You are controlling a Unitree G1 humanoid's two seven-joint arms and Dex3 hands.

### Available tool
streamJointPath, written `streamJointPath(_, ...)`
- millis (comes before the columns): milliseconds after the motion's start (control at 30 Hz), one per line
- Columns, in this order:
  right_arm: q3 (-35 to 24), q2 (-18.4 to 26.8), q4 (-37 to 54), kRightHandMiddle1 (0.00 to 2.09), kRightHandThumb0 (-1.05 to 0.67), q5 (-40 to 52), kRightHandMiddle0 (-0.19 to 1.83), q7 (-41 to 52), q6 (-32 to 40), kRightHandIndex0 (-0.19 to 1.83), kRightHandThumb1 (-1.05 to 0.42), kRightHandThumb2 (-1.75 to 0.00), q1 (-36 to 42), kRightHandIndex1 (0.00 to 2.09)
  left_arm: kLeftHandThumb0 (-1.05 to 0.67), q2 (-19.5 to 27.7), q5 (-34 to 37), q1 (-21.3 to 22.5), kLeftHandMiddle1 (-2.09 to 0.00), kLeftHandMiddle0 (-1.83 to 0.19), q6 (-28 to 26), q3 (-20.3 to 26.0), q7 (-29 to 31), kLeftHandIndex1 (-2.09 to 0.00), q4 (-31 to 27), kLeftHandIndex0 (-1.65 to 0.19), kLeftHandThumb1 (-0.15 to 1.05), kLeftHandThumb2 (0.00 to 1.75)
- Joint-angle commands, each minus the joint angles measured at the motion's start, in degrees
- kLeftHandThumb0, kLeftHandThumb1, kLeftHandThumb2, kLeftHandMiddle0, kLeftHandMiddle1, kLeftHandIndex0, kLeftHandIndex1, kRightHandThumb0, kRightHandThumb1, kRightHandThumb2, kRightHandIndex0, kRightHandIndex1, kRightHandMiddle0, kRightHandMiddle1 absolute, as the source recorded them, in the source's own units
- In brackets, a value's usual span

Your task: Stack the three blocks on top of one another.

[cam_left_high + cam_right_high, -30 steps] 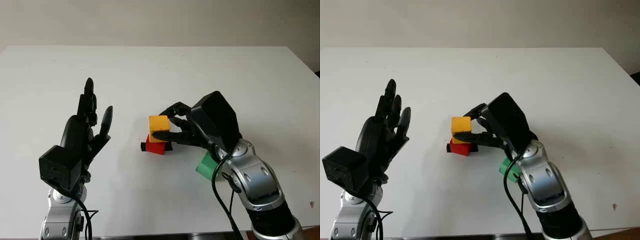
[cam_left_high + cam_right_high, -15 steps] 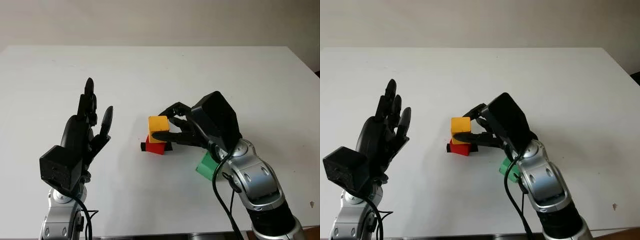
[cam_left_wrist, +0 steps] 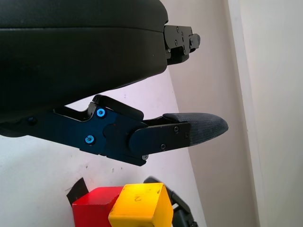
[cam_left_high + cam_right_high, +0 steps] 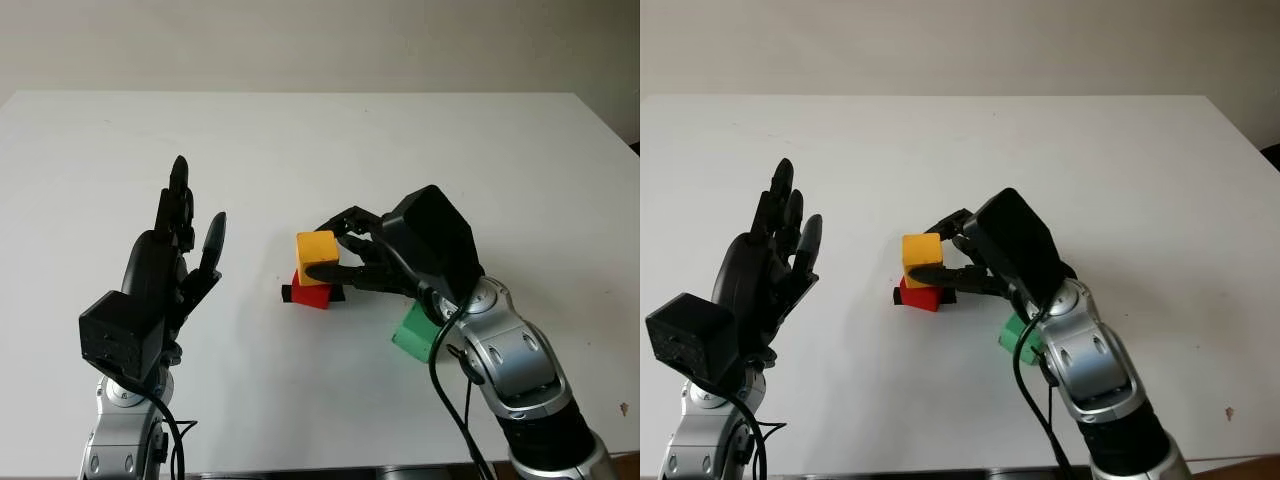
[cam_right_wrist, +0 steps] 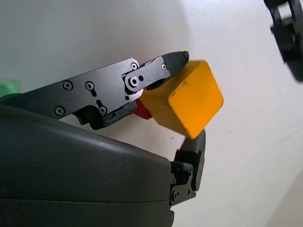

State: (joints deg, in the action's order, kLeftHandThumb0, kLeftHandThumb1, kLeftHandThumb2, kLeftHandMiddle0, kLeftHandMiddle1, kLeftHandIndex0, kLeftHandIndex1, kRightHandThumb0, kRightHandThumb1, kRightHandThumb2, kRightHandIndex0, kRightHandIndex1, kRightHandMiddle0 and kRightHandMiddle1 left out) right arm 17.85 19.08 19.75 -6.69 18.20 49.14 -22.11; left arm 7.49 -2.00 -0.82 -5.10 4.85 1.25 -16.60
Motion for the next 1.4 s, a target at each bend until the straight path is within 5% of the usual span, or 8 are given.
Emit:
streamJointPath(0,0.5,1.7,-0.4,0.38,-0.57,-0.5,0.02,1.2,-3.5,-0.03,-0.92,-0.05,0.3,0.03,-0.66,-0.1,0.1,-0.1,-0.05,0.09,0.3,0.1,-0.1,-0.06,-1.0,0.08,1.05,0.52)
streamJointPath(533,-0.4,7.0,3.1,0.12,-0.75,-3.0,-0.14,7.5,-9.9,-0.19,-0.90,-0.05,2.6,0.00,-0.68,0.3,0.0,0.7,-0.05,0.09,0.5,0.1,0.2,-0.05,-0.3,0.08,1.05,0.53)
streamJointPath(933,-19.2,12.3,10.2,0.13,-0.72,5.9,0.00,11.6,-6.8,-0.12,-0.97,-0.06,2.9,0.06,-0.66,1.1,0.2,0.8,-0.05,0.09,1.0,0.7,0.8,-0.05,0.2,0.08,1.05,0.53)
streamJointPath(1067,-23.9,18.4,10.0,0.18,-0.66,8.4,0.10,15.8,-9.5,-0.04,-0.93,-0.04,2.8,0.09,-0.67,1.6,0.4,1.1,-0.05,0.10,1.7,1.2,1.2,-0.05,0.9,0.09,1.05,0.53)
streamJointPath(1367,-25.1,34.2,5.9,0.28,-0.60,4.1,0.29,27.3,-37.4,0.01,-0.82,-0.03,6.0,0.09,-0.68,3.0,0.5,2.1,-0.05,0.10,1.9,1.6,2.3,-0.05,1.7,0.09,1.05,0.54)
